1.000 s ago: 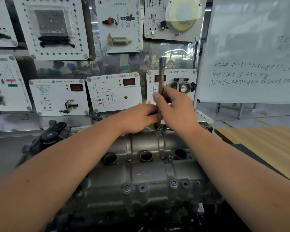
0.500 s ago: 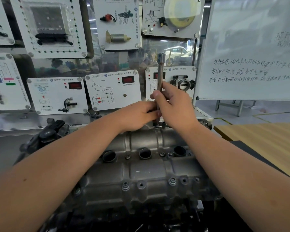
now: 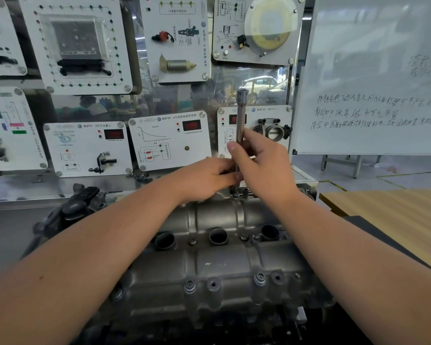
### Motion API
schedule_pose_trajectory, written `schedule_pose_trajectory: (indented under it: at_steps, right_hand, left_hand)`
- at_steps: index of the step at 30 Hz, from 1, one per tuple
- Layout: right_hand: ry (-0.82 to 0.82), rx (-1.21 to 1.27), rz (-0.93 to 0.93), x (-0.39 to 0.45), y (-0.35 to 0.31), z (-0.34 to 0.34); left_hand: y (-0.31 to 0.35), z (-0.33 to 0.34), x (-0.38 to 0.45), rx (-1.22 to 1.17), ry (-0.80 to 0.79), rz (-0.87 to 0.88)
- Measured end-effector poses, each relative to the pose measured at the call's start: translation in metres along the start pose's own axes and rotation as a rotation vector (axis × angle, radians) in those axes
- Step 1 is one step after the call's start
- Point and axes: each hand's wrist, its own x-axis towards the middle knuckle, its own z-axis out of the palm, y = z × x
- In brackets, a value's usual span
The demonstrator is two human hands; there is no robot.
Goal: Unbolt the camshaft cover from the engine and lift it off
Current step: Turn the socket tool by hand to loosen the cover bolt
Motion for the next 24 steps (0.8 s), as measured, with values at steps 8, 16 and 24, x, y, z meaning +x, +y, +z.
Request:
schedule_pose_trajectory:
  at_steps: [8,16,24]
  right_hand:
    - [0.009,-0.001,-0.006,0.001,0.0025,0.0001]
    - [0.013,0.057,0.043,0.0018,0.0027,0.0001]
    - [0.0,0.014,0.002,0.001,0.0011,0.0001]
  left_hand:
    - [-0.0026,0.0025,0.0014,-0.012,0.014,0.02]
    - [-0.0013,0.0013,0.0033,0.022,-0.002,0.016]
    - [-0.0059,0.0014,0.001,-0.006,0.026,0.001]
